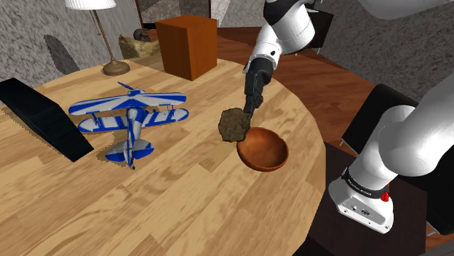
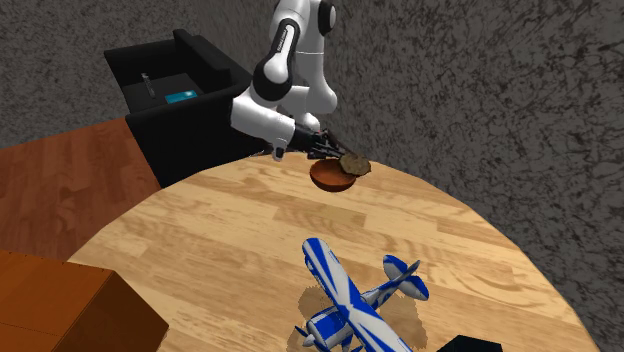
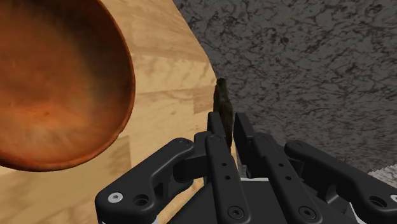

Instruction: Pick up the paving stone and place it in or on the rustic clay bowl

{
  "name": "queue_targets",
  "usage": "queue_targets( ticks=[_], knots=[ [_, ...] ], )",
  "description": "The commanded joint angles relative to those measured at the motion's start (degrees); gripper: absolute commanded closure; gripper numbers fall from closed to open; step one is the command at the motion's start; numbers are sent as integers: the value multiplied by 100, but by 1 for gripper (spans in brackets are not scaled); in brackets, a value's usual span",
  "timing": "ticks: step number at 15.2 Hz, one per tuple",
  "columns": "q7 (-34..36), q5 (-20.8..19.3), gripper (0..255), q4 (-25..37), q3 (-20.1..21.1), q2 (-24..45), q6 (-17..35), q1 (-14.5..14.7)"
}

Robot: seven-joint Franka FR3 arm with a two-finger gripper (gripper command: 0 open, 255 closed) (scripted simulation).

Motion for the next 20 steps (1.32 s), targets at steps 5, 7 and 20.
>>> queue_targets(
  ticks=[5, 7, 20],
  knots=[
    [-222, -693, 255, -832, -504, -1012, -641, -453],
    [-343, -697, 255, -915, -500, -944, -550, -451],
    [-1151, -658, 255, -1346, -480, -362, 55, -417]
  ],
)
